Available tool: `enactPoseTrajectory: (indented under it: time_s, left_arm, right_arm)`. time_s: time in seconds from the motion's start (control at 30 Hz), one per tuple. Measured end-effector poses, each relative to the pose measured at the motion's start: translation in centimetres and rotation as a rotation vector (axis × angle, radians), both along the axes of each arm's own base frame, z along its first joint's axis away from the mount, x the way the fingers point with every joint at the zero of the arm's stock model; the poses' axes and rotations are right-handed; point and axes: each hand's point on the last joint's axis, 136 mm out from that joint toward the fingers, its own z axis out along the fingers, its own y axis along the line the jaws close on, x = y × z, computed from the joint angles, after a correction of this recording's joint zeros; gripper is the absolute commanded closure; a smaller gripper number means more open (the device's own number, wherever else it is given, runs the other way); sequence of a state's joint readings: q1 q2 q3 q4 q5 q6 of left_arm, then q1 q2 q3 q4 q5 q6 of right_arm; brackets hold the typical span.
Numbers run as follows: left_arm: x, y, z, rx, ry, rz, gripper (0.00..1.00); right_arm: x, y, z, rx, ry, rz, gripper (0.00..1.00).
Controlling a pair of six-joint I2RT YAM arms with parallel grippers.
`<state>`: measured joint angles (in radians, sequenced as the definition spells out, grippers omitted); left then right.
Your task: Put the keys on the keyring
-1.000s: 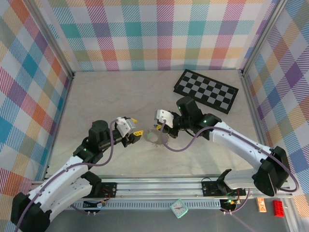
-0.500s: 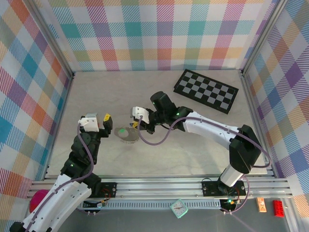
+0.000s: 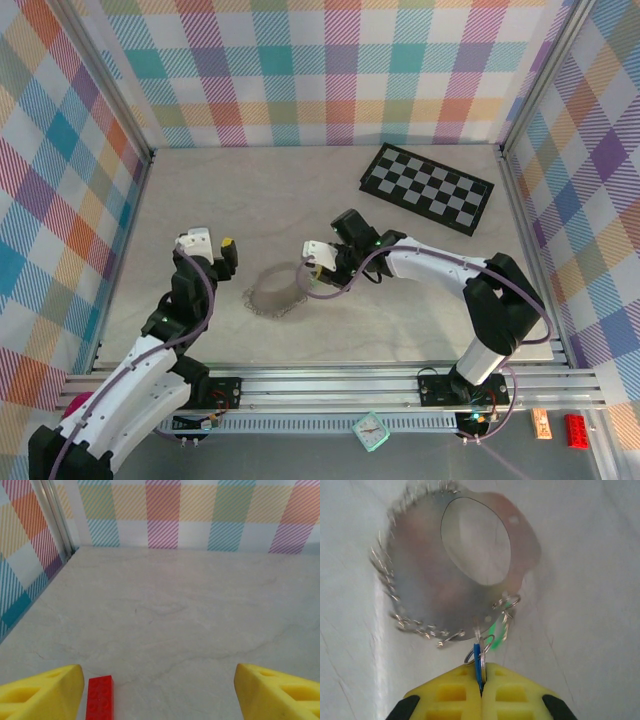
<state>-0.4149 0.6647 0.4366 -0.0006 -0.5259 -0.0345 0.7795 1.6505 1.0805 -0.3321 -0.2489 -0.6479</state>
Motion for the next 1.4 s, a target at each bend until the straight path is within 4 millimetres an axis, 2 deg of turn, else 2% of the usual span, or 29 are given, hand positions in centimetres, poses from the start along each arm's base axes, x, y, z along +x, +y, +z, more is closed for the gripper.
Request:
enactPoseTrajectory:
  time_s: [0.13, 0.33, 0.53, 0.67, 0.73, 0.83, 0.97, 1.07, 1.13, 1.23, 1.27, 1.33, 1.4]
  left_arm:
    - [0.6, 0.0, -0.6, 0.0, 0.028, 0.008, 0.22]
    - [1.4, 0.5, -1.9, 0.007, 0.071, 0.04, 0.21]
    - [2.0, 1.4, -3.2, 0.027, 0.11, 0.079, 0.16]
    - [2.3, 2.1, -3.0, 0.034, 0.102, 0.111, 0.15]
    - [2.4, 2.7, -2.9, 0.037, 0.097, 0.125, 0.15]
    - [2.6, 3.3, -2.9, 0.041, 0.094, 0.143, 0.14]
    - [2.9, 3.9, -3.3, 0.042, 0.105, 0.158, 0.13]
    - [3.4, 4.1, -3.8, 0.036, 0.115, 0.158, 0.12]
    - [3.8, 4.1, -4.3, 0.033, 0.127, 0.151, 0.11]
    - [4.4, 4.3, -4.9, 0.025, 0.137, 0.143, 0.11]
    - [4.7, 4.4, -5.1, 0.022, 0.138, 0.141, 0.11]
    - [5.1, 4.5, -5.6, 0.014, 0.139, 0.138, 0.1]
    - [5.7, 4.6, -6.3, 0.014, 0.143, 0.133, 0.09]
  right_arm:
    - [-0.1, -2.4, -2.2, -0.131, -0.034, 0.002, 1.0]
    - [0.2, -5.3, -4.1, -0.286, -0.094, 0.011, 0.99]
    - [-0.6, -7.9, -6.3, -0.402, -0.108, 0.032, 0.9]
    - [-1.7, -9.6, -7.7, -0.468, -0.088, 0.063, 0.83]
    - [-2.2, -10.6, -8.2, -0.501, -0.079, 0.073, 0.76]
    - [-1.9, -11.2, -7.8, -0.515, -0.097, 0.069, 0.67]
    - [-1.4, -12.3, -6.6, -0.489, -0.088, 0.011, 0.62]
    - [0.0, -12.5, -4.1, -0.354, -0.078, -0.112, 0.6]
    - [1.9, -12.9, -1.3, -0.177, -0.083, -0.262, 0.57]
    - [5.3, -15.9, 1.9, 0.033, -0.135, -0.517, 0.54]
    - [6.5, -17.4, 2.5, 0.087, -0.162, -0.611, 0.53]
    - [8.0, -20.1, 2.5, 0.154, -0.199, -0.76, 0.53]
    - [9.1, -22.5, 1.2, 0.208, -0.214, -0.893, 0.53]
